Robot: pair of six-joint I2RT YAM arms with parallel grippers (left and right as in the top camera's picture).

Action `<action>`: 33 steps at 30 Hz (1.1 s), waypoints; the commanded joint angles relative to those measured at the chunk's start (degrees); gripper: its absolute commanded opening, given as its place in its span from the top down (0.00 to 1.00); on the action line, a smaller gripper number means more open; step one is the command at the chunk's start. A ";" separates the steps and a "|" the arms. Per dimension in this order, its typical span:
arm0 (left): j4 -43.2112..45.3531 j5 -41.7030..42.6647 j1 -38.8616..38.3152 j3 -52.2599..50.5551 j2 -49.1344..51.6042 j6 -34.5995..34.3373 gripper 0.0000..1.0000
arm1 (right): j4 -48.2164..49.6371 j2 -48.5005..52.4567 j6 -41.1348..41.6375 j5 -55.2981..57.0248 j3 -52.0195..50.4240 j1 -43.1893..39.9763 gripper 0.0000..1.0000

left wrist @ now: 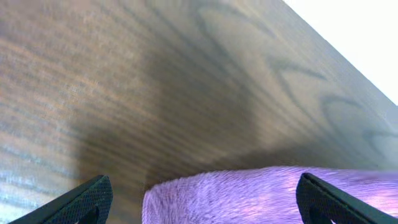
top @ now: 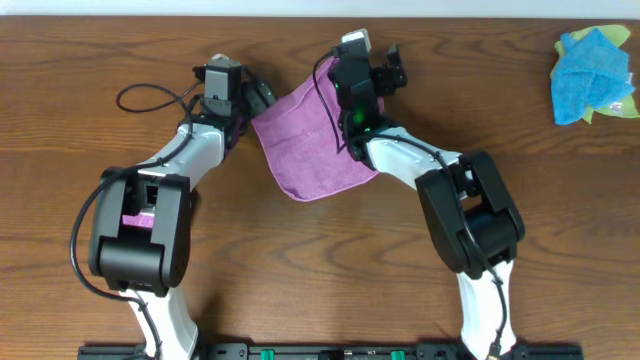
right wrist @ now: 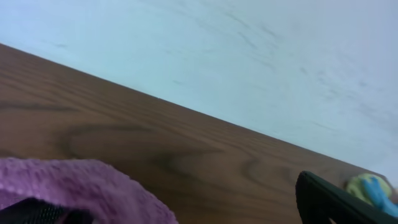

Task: Fold the cloth

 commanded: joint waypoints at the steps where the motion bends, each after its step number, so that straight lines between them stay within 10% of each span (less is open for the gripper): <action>1: -1.07 -1.09 0.50 2.64 -1.53 1.51 0.04 | -0.04 0.35 -1.22 3.72 0.02 1.16 0.01; 33: -13.07 -0.39 0.50 2.67 -10.71 4.20 0.05 | -17.22 -7.48 2.23 21.90 0.02 7.48 0.01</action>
